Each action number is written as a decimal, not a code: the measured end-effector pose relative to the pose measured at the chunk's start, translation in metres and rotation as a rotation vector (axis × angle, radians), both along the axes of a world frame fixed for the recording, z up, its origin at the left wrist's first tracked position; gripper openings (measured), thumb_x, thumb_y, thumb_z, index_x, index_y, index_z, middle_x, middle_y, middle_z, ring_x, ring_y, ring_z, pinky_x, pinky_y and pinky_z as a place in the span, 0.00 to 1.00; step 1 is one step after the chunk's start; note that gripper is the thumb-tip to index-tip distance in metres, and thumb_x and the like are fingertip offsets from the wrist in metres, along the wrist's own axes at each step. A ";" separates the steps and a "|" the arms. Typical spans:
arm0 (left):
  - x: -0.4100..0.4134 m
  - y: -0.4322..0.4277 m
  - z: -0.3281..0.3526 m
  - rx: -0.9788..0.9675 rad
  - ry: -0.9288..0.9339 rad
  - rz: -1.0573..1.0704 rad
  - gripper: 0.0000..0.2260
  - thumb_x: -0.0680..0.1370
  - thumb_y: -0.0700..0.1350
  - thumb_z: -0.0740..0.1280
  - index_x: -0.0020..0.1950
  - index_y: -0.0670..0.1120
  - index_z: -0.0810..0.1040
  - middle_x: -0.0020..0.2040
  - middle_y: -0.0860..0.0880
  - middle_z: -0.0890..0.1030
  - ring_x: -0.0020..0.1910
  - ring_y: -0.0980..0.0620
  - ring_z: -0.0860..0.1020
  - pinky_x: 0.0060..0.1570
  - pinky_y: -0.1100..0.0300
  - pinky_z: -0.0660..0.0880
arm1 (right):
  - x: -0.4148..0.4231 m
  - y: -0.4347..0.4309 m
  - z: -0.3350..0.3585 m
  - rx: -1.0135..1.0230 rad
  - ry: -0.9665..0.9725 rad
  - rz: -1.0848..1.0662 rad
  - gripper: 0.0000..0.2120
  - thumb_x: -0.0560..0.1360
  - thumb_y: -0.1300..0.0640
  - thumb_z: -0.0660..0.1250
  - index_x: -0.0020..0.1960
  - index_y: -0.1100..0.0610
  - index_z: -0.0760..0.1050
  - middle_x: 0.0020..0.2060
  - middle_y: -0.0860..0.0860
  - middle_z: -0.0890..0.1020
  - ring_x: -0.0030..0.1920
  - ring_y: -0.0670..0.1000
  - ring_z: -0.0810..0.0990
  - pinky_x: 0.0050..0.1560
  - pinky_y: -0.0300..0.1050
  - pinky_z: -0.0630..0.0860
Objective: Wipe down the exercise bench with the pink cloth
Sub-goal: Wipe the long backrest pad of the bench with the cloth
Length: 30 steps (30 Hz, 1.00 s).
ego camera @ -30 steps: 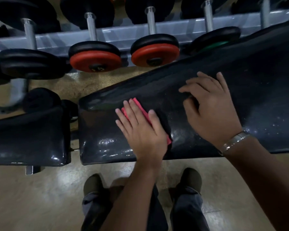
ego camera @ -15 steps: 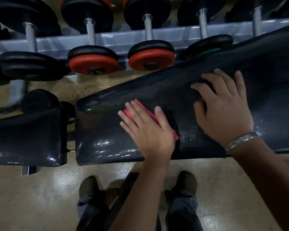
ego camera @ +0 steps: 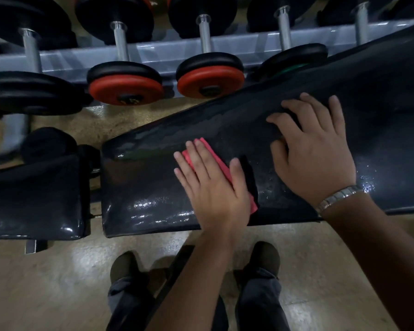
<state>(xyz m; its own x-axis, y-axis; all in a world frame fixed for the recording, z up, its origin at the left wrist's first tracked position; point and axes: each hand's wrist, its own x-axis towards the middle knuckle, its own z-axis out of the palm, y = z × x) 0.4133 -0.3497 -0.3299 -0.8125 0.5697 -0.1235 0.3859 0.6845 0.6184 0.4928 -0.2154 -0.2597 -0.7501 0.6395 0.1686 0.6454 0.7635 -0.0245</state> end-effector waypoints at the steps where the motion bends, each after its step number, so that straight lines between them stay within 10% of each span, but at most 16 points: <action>1: -0.002 -0.012 -0.003 0.013 0.043 -0.089 0.36 0.84 0.64 0.42 0.86 0.44 0.44 0.87 0.49 0.44 0.85 0.49 0.36 0.84 0.47 0.36 | 0.000 0.000 0.000 -0.004 0.002 0.002 0.18 0.78 0.54 0.58 0.66 0.55 0.75 0.68 0.57 0.75 0.75 0.61 0.66 0.78 0.67 0.53; 10: -0.048 0.028 0.001 -0.098 -0.056 -0.004 0.41 0.79 0.68 0.37 0.86 0.45 0.43 0.87 0.47 0.44 0.85 0.47 0.37 0.83 0.47 0.36 | 0.000 0.000 0.000 0.000 0.017 -0.003 0.18 0.78 0.54 0.58 0.65 0.55 0.75 0.67 0.57 0.75 0.74 0.61 0.67 0.78 0.67 0.53; 16: -0.077 -0.015 -0.015 0.004 0.151 -0.434 0.35 0.85 0.64 0.45 0.87 0.47 0.46 0.87 0.50 0.47 0.86 0.50 0.40 0.85 0.47 0.41 | 0.001 -0.001 0.001 -0.020 0.005 -0.002 0.18 0.78 0.54 0.60 0.66 0.54 0.75 0.67 0.57 0.75 0.75 0.61 0.66 0.78 0.67 0.54; 21: -0.111 0.060 -0.005 -0.127 0.053 -0.155 0.42 0.78 0.68 0.36 0.85 0.45 0.58 0.85 0.46 0.60 0.85 0.43 0.53 0.84 0.43 0.47 | 0.000 -0.001 0.000 -0.010 0.003 -0.014 0.17 0.77 0.54 0.60 0.65 0.54 0.75 0.67 0.57 0.75 0.75 0.61 0.67 0.78 0.67 0.54; 30: -0.126 0.029 -0.015 0.079 0.218 -0.596 0.31 0.86 0.59 0.48 0.85 0.42 0.58 0.84 0.44 0.61 0.84 0.45 0.57 0.83 0.42 0.53 | 0.000 0.000 0.001 -0.024 -0.014 -0.019 0.17 0.78 0.53 0.60 0.66 0.54 0.75 0.68 0.57 0.75 0.75 0.61 0.66 0.78 0.67 0.53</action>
